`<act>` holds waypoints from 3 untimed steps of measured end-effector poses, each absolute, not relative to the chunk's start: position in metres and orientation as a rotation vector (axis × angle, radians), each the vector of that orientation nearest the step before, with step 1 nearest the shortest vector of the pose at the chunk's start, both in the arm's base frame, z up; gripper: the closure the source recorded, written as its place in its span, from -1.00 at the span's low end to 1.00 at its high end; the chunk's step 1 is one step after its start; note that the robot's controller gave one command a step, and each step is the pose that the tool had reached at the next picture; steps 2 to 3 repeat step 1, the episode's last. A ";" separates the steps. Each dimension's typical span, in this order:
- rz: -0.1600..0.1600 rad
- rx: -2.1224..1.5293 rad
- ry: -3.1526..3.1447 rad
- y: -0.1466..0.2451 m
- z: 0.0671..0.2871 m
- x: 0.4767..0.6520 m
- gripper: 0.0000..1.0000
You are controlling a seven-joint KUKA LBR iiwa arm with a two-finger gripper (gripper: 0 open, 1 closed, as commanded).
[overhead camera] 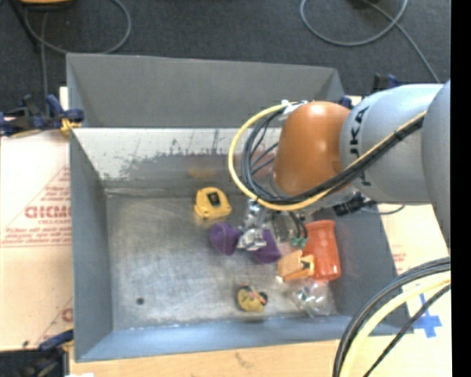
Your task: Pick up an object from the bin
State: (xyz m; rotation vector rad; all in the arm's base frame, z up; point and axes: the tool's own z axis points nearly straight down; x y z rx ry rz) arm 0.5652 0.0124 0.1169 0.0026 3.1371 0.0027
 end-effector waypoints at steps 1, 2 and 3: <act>0.003 0.003 3.144 0.012 0.128 0.564 1.00; 0.003 0.003 3.144 0.012 0.128 0.564 1.00; 0.003 0.003 3.144 0.012 0.128 0.564 1.00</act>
Offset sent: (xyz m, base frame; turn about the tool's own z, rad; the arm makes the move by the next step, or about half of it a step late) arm 0.0001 0.0000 0.0165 0.0000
